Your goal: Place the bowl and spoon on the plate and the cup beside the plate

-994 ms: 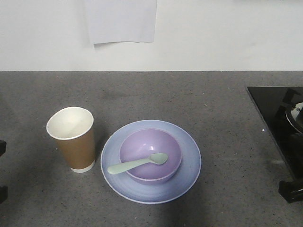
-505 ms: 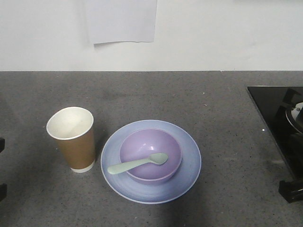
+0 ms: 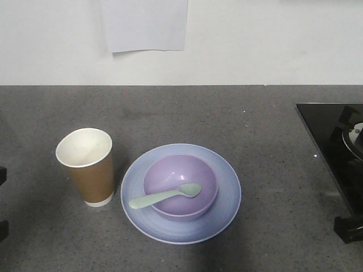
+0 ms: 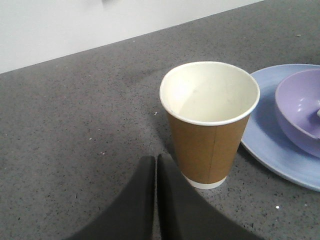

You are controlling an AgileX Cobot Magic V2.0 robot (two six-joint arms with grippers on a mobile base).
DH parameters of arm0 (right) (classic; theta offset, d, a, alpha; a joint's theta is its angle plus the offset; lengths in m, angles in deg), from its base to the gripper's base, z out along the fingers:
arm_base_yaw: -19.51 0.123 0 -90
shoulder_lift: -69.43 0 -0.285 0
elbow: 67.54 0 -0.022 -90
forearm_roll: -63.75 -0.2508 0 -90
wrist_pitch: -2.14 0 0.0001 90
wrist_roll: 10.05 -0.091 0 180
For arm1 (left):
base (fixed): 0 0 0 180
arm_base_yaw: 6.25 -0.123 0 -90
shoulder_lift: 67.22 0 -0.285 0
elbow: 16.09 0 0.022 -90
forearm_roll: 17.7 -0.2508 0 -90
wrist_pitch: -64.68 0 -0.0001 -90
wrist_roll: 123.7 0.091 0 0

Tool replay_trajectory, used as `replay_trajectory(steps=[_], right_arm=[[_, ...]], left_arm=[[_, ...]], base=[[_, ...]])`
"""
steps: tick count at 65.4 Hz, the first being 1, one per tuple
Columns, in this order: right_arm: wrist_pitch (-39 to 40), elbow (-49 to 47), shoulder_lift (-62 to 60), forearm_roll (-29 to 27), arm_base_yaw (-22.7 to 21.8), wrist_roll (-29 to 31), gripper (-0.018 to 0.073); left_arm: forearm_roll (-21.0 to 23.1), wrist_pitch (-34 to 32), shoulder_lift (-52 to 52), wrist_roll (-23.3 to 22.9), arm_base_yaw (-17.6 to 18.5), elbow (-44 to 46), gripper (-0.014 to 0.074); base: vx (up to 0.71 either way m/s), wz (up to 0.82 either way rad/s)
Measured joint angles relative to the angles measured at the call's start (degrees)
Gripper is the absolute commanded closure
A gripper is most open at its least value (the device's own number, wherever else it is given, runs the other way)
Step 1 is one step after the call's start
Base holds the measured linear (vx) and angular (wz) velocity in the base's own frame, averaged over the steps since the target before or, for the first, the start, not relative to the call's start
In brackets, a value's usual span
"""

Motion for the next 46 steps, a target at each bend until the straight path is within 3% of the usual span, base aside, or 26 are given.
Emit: replay_trajectory(steps=[11,32,40,46], right_arm=[[0.0,0.0,0.0,0.0,0.0,0.0,0.0565],[0.0,0.0,0.0,0.0,0.0,0.0,0.0565],[0.0,0.0,0.0,0.0,0.0,0.0,0.0565],[0.0,0.0,0.0,0.0,0.0,0.0,0.0565]], left_arm=[[-0.2,-1.9,4.3,0.0,0.0,-6.7,0.0603],[-0.2,-21.1,22.0,0.0,0.0,-28.5,0.0603],[-0.2,-22.7,28.9,0.0,-0.6,-30.7,0.0603],[-1.2,-21.1,33.4,0.1,-3.0,-30.7,0.0603]], base=[[0.0,0.0],[0.0,0.0],[0.0,0.0],[0.0,0.0]])
